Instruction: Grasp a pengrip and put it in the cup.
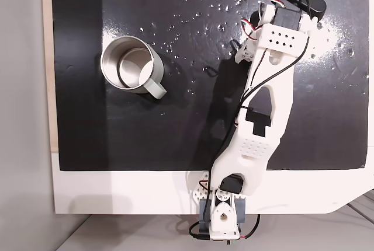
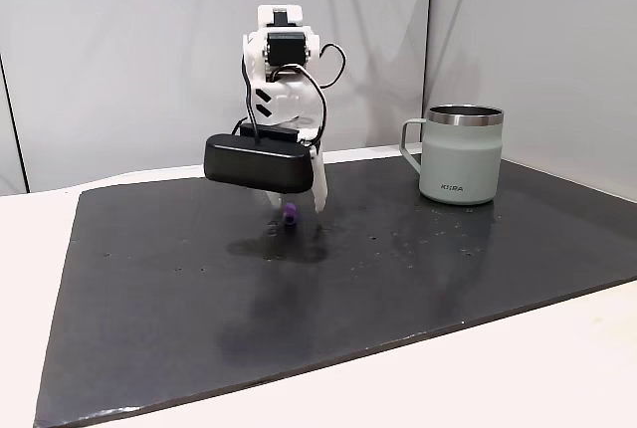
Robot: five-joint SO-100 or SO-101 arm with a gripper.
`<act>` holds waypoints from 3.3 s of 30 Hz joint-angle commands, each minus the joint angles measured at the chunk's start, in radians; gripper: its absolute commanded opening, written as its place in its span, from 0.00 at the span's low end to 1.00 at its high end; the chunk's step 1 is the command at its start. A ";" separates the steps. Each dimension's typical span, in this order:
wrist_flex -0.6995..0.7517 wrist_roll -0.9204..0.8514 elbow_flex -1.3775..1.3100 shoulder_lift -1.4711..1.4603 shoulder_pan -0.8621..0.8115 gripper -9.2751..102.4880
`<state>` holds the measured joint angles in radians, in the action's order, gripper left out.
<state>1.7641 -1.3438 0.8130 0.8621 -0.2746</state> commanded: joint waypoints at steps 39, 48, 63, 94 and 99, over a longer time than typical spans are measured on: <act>0.017 0.190 -0.232 0.422 0.129 0.08; 0.021 0.540 -0.295 0.511 0.380 0.08; 0.025 0.980 -0.284 0.449 0.741 0.08; 0.025 1.022 -0.183 0.394 0.807 0.28; 0.025 1.023 -0.166 0.403 0.805 0.28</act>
<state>1.7856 -0.3283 0.6489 1.2318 0.5354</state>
